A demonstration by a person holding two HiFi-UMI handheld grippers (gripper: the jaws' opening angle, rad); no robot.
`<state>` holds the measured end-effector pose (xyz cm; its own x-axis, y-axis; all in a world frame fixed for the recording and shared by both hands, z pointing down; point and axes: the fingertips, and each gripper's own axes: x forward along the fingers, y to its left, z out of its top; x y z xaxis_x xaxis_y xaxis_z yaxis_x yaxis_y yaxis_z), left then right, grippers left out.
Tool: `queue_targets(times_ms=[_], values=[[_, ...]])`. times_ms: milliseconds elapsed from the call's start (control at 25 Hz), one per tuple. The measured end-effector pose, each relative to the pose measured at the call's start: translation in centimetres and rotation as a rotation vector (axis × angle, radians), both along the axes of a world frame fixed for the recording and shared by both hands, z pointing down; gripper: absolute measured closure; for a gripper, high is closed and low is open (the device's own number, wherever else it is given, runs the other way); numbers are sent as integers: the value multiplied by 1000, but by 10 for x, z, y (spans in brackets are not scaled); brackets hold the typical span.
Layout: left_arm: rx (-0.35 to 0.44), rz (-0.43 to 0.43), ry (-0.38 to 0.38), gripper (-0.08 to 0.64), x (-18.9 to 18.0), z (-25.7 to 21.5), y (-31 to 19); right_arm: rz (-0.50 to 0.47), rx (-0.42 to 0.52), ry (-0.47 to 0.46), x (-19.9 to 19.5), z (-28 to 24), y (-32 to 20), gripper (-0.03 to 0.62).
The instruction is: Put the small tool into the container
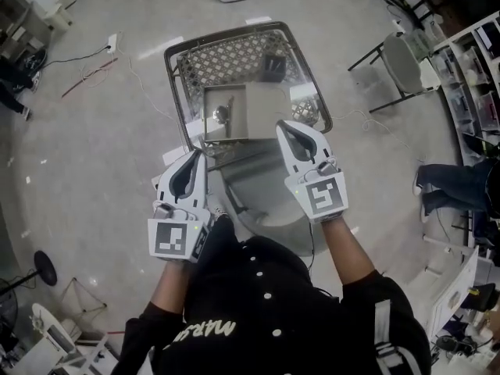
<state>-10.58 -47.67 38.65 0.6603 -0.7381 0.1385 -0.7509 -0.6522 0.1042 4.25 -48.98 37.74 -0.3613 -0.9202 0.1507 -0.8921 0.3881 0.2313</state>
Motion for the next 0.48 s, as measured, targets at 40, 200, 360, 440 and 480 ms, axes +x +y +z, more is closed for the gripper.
queue_targets(times_ms=[40,200,360,440,480], values=[[9,-1,0,535,-1,-3,2,12,11,-26,4,-6,6,580],[41,-11,6,535,-5,-15,8,67,19,-79,24,-15,28,580],[60,-22,9,535,-8,-25,14,114,68,-141,43,-30,49,580],[64,-28,13,535,-10,-28,18,121,82,-169,47,-35,59,580],[67,-31,14,535,-11,-30,19,122,85,-179,48,-35,64,580]])
